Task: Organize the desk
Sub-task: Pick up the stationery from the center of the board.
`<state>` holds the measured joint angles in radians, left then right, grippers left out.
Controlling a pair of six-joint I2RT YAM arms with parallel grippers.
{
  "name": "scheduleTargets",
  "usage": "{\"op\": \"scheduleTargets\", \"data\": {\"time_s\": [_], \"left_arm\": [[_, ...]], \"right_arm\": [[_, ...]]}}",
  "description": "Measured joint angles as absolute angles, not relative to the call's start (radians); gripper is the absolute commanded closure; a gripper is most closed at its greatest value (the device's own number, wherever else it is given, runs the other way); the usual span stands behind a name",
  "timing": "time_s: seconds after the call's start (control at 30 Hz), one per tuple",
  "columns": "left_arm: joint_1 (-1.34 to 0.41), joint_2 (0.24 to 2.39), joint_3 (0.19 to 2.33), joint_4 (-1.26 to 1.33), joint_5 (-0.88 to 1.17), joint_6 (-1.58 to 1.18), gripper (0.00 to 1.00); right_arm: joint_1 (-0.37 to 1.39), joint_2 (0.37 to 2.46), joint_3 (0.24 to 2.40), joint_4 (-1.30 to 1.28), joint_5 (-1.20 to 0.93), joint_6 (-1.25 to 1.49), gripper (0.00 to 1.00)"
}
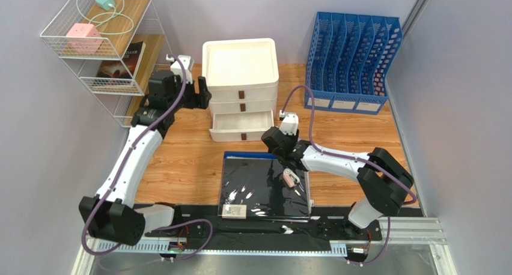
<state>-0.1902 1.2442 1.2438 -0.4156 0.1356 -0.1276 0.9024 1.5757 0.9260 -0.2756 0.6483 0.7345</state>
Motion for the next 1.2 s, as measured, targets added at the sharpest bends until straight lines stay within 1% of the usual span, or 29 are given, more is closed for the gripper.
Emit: {"op": "scheduleTargets", "data": {"time_s": [0.1, 0.23, 0.47, 0.53, 0.57, 0.6, 0.63, 0.67, 0.73, 0.77, 0.97, 1.2], "left_arm": [[-0.19, 1.165, 1.132, -0.393, 0.15, -0.109, 0.15], [-0.19, 1.122, 1.027, -0.374, 0.157, -0.093, 0.15], [-0.19, 1.121, 0.982, -0.338, 0.164, -0.08, 0.15], [-0.19, 1.121, 0.982, -0.326, 0.164, -0.08, 0.15], [-0.19, 1.122, 0.982, -0.321, 0.163, -0.08, 0.15], [-0.19, 1.122, 0.982, -0.316, 0.163, -0.08, 0.15], [-0.19, 1.122, 0.982, -0.312, 0.163, -0.08, 0.15], [-0.19, 1.122, 0.982, -0.309, 0.163, -0.08, 0.15], [-0.19, 1.122, 0.981, -0.305, 0.161, -0.08, 0.15], [-0.19, 1.122, 0.98, -0.302, 0.159, -0.079, 0.15], [-0.19, 1.123, 0.974, -0.294, 0.155, -0.079, 0.15], [-0.19, 1.132, 0.973, -0.289, 0.15, -0.079, 0.15]], "right_arm": [[0.899, 1.578, 0.902, -0.298, 0.675, 0.754, 0.46], [0.896, 1.604, 0.9, -0.303, 0.69, 0.767, 0.48], [0.895, 1.7, 0.908, -0.303, 0.691, 0.778, 0.5], [0.895, 1.728, 0.914, -0.303, 0.69, 0.782, 0.53], [0.895, 1.74, 0.917, -0.3, 0.693, 0.785, 0.57], [0.893, 1.751, 0.926, -0.296, 0.697, 0.789, 0.68], [0.893, 1.755, 0.935, -0.293, 0.697, 0.79, 0.75], [0.891, 1.763, 0.939, -0.292, 0.699, 0.789, 0.88], [0.888, 1.764, 0.941, -0.29, 0.697, 0.795, 0.97], [0.888, 1.764, 0.941, -0.291, 0.696, 0.795, 1.0], [0.888, 1.739, 0.935, -0.304, 0.69, 0.8, 1.0], [0.939, 1.531, 0.92, -0.387, 0.699, 0.799, 1.0]]}}
